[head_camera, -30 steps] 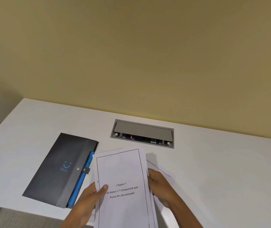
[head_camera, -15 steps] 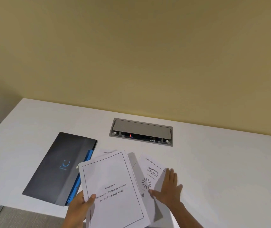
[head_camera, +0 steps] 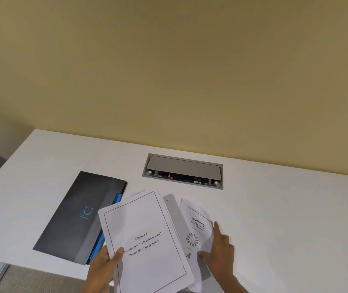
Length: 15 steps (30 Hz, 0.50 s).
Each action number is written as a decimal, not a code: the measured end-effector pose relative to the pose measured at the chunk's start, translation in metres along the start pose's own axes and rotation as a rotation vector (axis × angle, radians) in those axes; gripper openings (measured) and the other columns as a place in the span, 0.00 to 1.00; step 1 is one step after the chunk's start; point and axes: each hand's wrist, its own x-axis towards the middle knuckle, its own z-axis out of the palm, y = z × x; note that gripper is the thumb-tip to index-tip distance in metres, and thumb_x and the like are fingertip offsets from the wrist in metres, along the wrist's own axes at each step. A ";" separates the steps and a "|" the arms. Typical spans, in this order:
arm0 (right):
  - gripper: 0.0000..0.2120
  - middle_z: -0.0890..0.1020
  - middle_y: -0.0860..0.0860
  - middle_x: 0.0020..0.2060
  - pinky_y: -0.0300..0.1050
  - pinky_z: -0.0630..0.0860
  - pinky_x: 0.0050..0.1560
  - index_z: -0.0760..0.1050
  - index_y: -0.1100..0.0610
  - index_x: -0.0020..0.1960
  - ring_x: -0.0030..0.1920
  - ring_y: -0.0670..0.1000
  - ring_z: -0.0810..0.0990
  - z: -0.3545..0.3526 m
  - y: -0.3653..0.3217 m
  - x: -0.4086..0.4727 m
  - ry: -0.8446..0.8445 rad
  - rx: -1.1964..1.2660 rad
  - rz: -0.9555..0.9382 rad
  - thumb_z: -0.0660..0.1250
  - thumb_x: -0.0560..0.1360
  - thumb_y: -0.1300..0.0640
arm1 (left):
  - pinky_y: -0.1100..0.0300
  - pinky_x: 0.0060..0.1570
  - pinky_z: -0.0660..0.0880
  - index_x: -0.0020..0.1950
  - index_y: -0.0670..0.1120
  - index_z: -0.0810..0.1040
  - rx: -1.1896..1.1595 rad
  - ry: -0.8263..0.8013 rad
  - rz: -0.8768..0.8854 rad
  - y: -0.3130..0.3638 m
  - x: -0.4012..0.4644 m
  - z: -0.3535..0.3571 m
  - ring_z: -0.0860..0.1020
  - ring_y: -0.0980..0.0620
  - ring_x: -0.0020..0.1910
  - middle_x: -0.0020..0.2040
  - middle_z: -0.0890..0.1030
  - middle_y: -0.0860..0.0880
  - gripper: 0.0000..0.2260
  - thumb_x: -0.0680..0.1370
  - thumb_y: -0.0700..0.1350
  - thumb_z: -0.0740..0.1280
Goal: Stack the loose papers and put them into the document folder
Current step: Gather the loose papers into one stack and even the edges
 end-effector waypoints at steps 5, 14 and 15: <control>0.62 0.66 0.51 0.81 0.56 0.74 0.69 0.50 0.54 0.85 0.79 0.58 0.68 0.002 0.019 -0.006 -0.015 0.353 0.192 0.87 0.63 0.56 | 0.36 0.60 0.80 0.60 0.53 0.80 -0.055 -0.016 0.013 0.007 -0.005 0.002 0.86 0.40 0.54 0.52 0.88 0.47 0.11 0.79 0.42 0.72; 0.07 0.85 0.56 0.42 0.51 0.80 0.47 0.80 0.61 0.45 0.44 0.56 0.84 -0.022 0.036 -0.008 0.149 0.621 0.327 0.75 0.78 0.58 | 0.38 0.56 0.82 0.56 0.56 0.80 -0.108 -0.063 0.009 0.017 -0.002 0.006 0.86 0.42 0.53 0.48 0.89 0.50 0.09 0.79 0.44 0.72; 0.05 0.86 0.54 0.43 0.50 0.80 0.48 0.81 0.59 0.47 0.45 0.55 0.84 -0.029 0.037 -0.006 0.175 0.667 0.302 0.73 0.79 0.58 | 0.37 0.58 0.81 0.56 0.56 0.80 -0.100 -0.070 0.014 0.019 -0.002 0.007 0.85 0.42 0.53 0.49 0.89 0.49 0.09 0.79 0.44 0.72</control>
